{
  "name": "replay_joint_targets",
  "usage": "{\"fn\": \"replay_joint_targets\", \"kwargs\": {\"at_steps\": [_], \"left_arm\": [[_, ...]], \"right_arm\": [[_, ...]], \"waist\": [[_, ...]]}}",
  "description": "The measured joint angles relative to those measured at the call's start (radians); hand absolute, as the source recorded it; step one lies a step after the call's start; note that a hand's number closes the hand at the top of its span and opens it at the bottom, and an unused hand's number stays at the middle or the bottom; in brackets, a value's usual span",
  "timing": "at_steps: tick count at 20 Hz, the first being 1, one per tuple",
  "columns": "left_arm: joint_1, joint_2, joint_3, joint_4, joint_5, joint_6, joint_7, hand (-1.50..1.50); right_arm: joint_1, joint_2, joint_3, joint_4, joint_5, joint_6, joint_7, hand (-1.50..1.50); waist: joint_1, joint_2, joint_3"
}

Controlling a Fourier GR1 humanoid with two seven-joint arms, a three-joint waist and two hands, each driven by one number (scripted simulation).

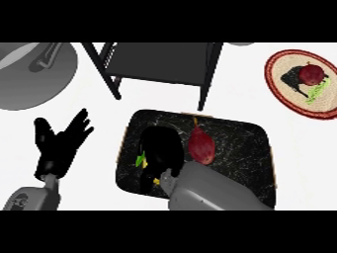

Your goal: Pick the lemon from the tray and place it in the tiered shelf

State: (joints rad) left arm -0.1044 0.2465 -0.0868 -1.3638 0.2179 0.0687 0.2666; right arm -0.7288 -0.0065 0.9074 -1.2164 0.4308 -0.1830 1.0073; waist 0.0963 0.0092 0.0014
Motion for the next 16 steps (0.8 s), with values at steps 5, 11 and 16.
{"fn": "replay_joint_targets", "kwargs": {"at_steps": [5,11,16], "left_arm": [[-0.021,-0.003,-0.002,0.021,-0.001,-0.009,0.010,0.00],[-0.014,0.004,0.011,0.036,-0.001,-0.006,0.011,0.00],[0.001,0.005,0.020,0.036,-0.005,0.006,0.014,0.00]], "right_arm": [[-0.175,0.000,0.024,-0.008,-0.049,-0.115,0.021,1.50],[-0.414,-0.004,0.009,-0.028,0.000,-0.182,0.085,1.50],[-0.594,-0.007,-0.049,-0.002,0.037,-0.190,0.149,1.50]], "waist": [[0.013,-0.002,-0.001],[-0.004,-0.017,-0.002],[-0.024,-0.025,-0.001]]}}
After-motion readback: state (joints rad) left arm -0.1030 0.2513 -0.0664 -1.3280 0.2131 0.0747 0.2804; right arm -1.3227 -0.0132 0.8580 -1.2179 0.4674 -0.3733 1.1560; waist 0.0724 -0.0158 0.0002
